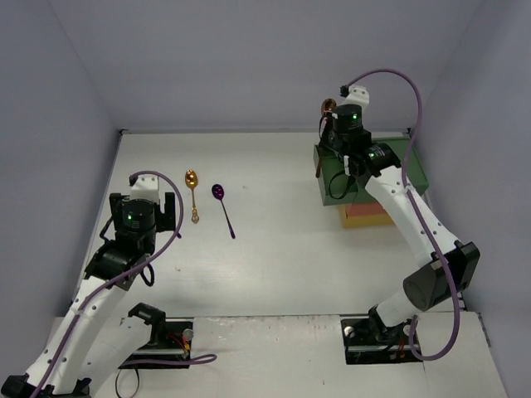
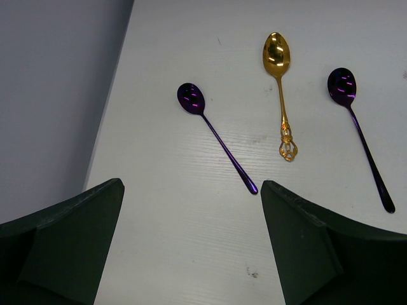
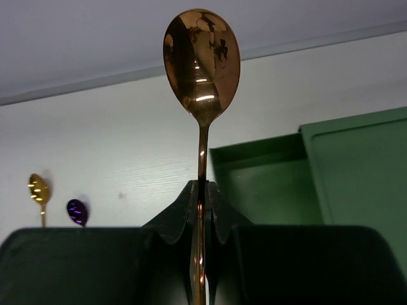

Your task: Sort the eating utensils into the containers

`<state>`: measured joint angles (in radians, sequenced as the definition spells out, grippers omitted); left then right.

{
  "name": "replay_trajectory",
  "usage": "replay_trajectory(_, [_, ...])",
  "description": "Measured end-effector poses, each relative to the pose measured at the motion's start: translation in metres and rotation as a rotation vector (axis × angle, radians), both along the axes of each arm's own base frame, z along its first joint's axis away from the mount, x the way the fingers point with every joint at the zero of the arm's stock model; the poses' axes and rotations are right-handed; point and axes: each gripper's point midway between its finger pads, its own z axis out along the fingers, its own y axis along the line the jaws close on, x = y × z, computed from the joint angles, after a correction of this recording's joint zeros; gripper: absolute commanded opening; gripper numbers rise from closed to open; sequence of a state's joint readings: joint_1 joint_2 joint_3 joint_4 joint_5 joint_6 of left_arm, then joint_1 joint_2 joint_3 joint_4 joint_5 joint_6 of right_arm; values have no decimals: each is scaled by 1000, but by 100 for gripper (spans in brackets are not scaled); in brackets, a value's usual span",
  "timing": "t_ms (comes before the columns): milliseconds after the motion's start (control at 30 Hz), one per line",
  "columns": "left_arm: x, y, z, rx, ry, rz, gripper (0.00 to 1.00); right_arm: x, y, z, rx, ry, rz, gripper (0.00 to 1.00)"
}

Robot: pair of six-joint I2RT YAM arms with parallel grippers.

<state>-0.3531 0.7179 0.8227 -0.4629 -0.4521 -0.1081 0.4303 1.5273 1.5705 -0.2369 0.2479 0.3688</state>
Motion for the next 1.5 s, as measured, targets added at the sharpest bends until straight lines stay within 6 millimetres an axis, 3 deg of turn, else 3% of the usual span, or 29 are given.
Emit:
replay_trajectory(100, [0, 0, 0, -1, 1, -2, 87, 3, -24, -18, -39, 37, -33, 0])
replay_trajectory(233, [0, -1, -1, 0, 3, -2, 87, 3, -42, -37, -74, 76, -53, 0])
replay_trajectory(667, [2, -2, -3, 1, 12, -6, 87, -19, -41, -90, -50, 162, -37, 0])
replay_trajectory(967, [3, -3, -5, 3, 23, -9, 87, -26, -37, -87, 73, 137, -97, 0])
replay_trajectory(1500, [3, -3, -6, 3, 23, -10, 87, -32, -33, -99, 221, 167, -193, 0])
